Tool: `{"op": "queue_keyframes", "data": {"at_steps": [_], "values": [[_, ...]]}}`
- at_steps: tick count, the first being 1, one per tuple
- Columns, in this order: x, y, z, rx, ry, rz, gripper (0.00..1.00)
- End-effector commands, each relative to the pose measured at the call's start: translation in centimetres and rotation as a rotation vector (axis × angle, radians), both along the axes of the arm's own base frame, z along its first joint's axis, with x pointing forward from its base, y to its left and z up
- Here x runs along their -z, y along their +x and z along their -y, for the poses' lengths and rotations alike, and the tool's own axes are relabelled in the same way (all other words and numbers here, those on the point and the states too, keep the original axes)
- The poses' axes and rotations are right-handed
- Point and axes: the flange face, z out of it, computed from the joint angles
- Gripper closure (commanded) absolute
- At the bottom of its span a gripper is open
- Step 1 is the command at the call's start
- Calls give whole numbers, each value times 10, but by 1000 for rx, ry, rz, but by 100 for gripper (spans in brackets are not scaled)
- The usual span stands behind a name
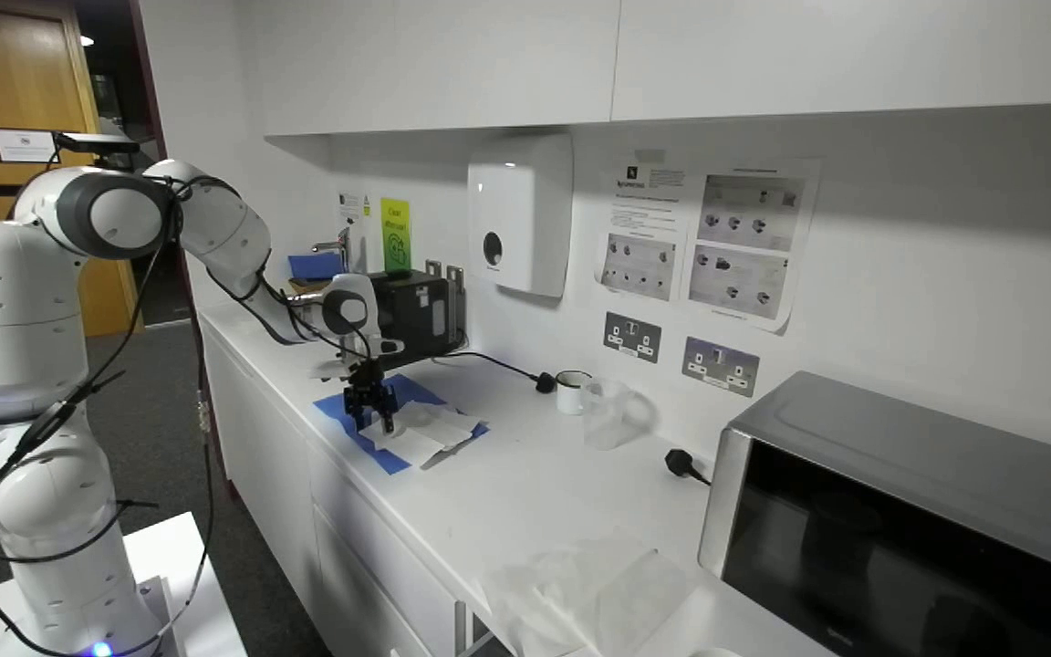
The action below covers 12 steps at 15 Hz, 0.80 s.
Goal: Stack the paper towels to the left on the counter
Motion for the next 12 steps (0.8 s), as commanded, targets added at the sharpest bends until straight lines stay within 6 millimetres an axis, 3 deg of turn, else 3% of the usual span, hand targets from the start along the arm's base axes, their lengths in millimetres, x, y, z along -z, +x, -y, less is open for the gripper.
{"op": "queue_keyframes", "data": {"at_steps": [1, 4, 5, 6, 12], "values": [[-11, -1, 0, 3, -12, 20, 0], [-10, 0, -1, 1, -11, 16, 0], [-9, 0, 0, 0, -12, 15, 17], [-9, 0, 0, 0, -12, 14, 26], [-8, 3, 0, 1, -14, 11, 73]]}}
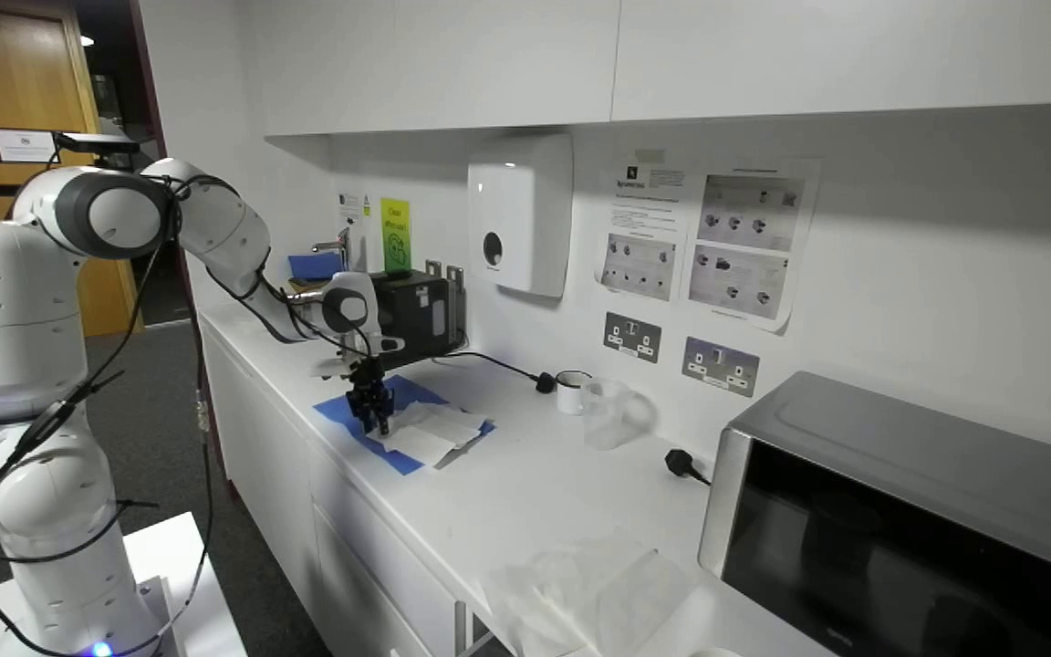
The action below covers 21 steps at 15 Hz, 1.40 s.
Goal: Stack the paper towels to the left on the counter
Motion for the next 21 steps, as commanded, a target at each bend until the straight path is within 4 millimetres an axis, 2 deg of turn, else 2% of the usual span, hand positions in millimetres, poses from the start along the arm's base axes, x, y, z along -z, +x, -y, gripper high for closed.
{"op": "queue_keyframes", "data": {"at_steps": [1, 2, 3, 5, 7, 9, 11, 13, 17, 19, 20, 21], "values": [[-4, 1, 0, 2, -16, 1, 80], [-4, 1, 0, 2, -17, 1, 89], [-4, 0, 0, 2, -17, 2, 86], [-6, -1, -1, 3, -17, 5, 89], [-10, -3, -2, 1, -21, 12, 84], [-15, -5, -4, 2, -25, 20, 85], [-26, -11, -7, 1, -30, 42, 88], [-44, -18, -10, -1, -31, 82, 99], [-79, -30, -13, -7, -44, 159, 100], [-89, -32, -13, -9, -50, 172, 100], [-91, -32, -12, -13, -55, 168, 74], [-90, -31, -12, -14, -53, 161, 73]]}}
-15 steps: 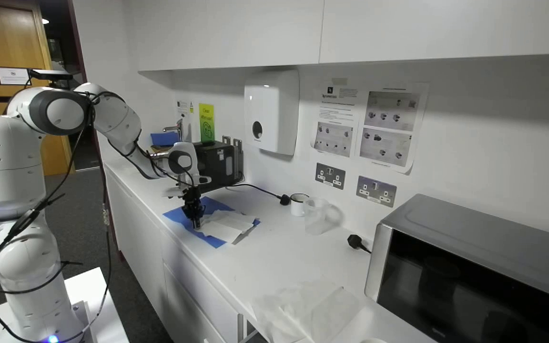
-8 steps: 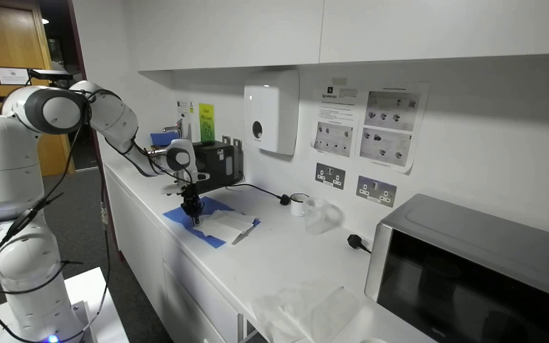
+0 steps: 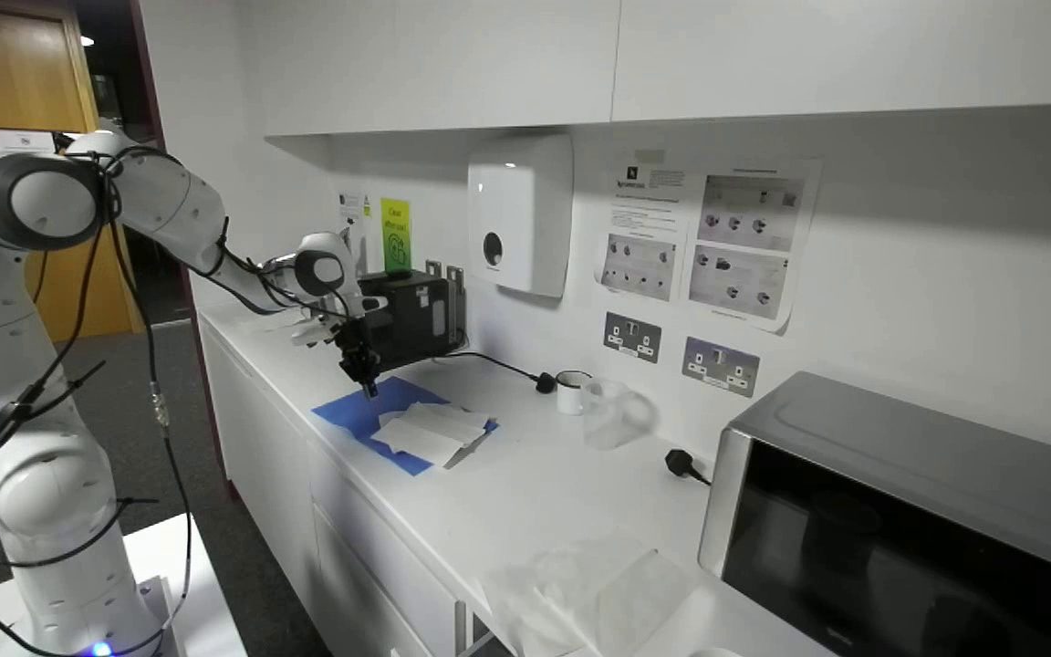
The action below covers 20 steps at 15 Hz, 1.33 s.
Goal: Stack the paper towels to the left on the counter
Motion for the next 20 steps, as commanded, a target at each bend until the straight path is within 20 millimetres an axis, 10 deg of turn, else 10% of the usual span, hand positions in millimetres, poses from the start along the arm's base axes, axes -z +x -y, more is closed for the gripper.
{"op": "queue_keyframes", "data": {"at_steps": [1, 10, 20], "values": [[-5, -9, 5, 4, -28, 5, 66], [18, -5, 15, 16, -7, -42, 1], [62, 8, 16, 22, -30, -133, 0]]}}
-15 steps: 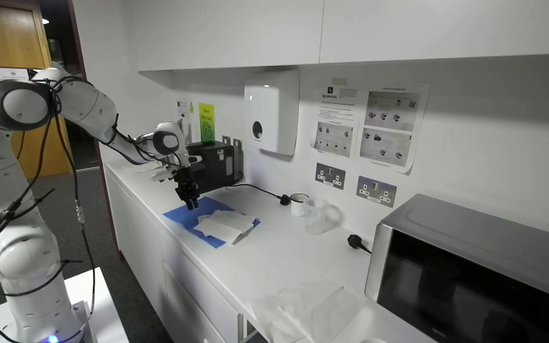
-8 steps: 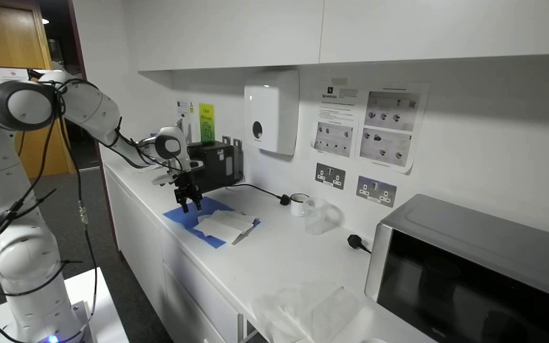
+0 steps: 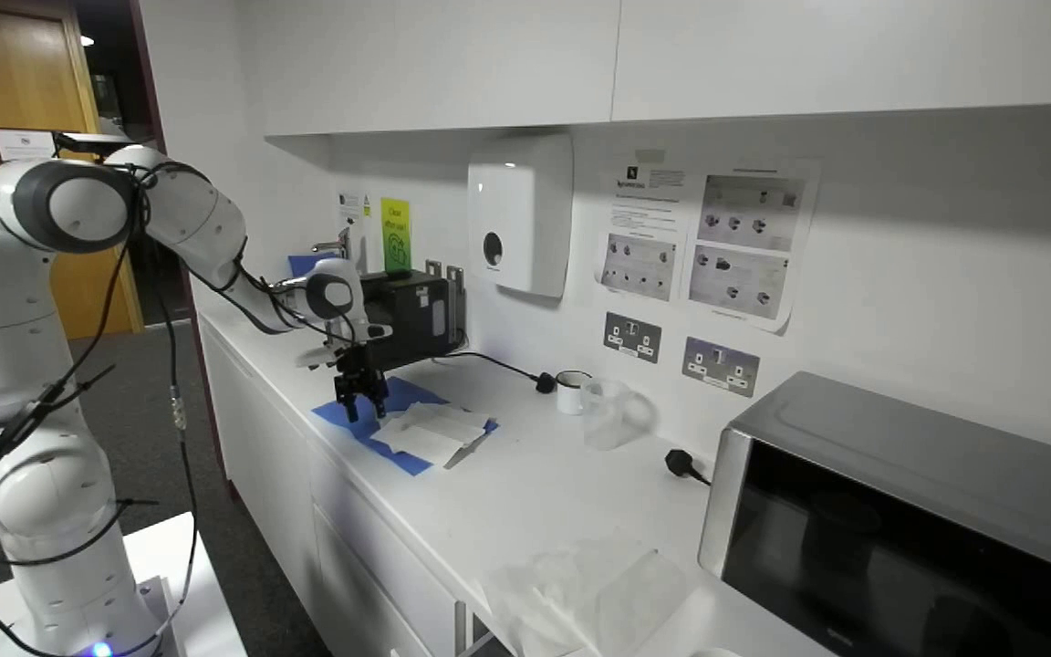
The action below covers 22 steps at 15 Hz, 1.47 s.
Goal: Stack the paper towels to the left on the counter
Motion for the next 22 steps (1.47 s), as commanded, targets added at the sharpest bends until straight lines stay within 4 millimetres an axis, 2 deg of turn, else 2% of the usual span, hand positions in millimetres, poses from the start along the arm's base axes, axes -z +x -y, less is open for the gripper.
{"op": "queue_keyframes", "data": {"at_steps": [1, 15, 22], "values": [[10, 9, 6, 4, -7, -20, 0], [22, 22, 21, -35, -89, 2, 0], [29, 33, 25, -37, -61, 18, 0]]}}
